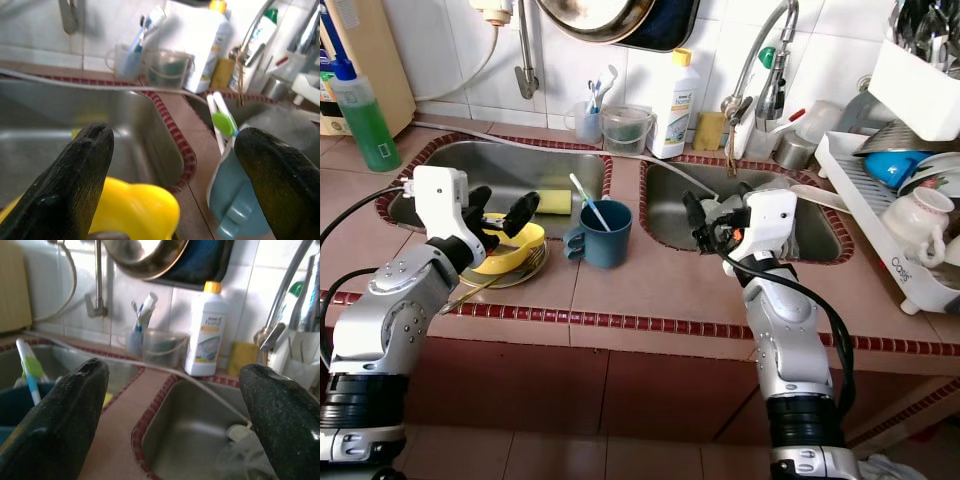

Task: Kitchen organization

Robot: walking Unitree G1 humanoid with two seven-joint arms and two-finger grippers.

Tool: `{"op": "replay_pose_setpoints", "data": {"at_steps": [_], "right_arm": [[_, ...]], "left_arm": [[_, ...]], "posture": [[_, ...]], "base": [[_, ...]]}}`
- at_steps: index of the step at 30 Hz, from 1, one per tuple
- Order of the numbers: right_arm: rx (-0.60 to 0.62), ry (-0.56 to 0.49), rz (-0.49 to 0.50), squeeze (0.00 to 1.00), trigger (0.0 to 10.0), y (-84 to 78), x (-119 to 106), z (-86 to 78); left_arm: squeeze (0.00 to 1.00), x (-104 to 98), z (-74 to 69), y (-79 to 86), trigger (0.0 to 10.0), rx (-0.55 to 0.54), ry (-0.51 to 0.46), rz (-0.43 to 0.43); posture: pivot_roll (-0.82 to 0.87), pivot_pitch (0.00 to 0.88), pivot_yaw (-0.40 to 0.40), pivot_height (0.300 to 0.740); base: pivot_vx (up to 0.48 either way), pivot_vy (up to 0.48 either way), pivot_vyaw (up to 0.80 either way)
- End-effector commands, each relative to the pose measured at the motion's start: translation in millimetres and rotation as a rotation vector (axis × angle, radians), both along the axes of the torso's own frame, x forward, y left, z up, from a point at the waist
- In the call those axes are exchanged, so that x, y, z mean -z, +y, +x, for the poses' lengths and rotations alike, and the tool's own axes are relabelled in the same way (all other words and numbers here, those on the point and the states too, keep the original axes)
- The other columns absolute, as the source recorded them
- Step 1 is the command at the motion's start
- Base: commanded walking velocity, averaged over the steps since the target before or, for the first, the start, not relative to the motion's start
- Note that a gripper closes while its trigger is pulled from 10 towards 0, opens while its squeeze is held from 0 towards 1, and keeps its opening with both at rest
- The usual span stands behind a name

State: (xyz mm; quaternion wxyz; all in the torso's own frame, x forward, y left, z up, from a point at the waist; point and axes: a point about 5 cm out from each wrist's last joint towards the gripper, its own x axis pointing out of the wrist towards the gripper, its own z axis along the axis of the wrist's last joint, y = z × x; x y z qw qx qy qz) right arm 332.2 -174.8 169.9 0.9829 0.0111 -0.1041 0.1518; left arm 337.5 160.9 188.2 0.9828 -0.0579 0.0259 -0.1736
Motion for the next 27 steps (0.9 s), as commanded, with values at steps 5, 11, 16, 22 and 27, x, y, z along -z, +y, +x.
{"op": "replay_pose_setpoints", "data": {"at_steps": [5,11,16,22,27], "right_arm": [[-0.046,0.029,-0.021,0.00,10.0,-2.1,-0.1,-0.4],[-0.200,0.040,-0.070,0.00,10.0,8.5,-0.6,-8.7],[-0.244,0.053,-0.082,0.00,10.0,12.6,2.8,-15.6],[-0.275,0.070,-0.079,0.00,10.0,16.4,6.3,-24.5],[-0.288,0.073,-0.081,0.00,10.0,16.4,4.4,-27.1]], "left_arm": [[0.00,-15.5,-0.8,-23.7,10.0,0.098,-0.021,0.032],[0.00,-14.2,0.6,-39.7,10.0,0.120,0.065,0.042],[0.00,-15.7,2.3,-49.0,10.0,0.119,0.088,0.049],[0.00,-16.7,7.0,-62.1,10.0,0.105,0.126,0.058],[0.00,-19.5,12.7,-72.0,10.0,0.082,0.146,0.065]], "posture": [[0.12,0.000,-0.071,0.740],[0.12,0.000,-0.074,0.740],[0.11,0.000,-0.070,0.740],[0.10,0.000,-0.067,0.740],[0.09,0.000,-0.066,0.740]], "base": [[0.000,0.000,0.00],[0.000,0.000,0.00],[0.000,0.000,0.00],[0.000,0.000,0.00],[0.000,0.000,0.00]]}}
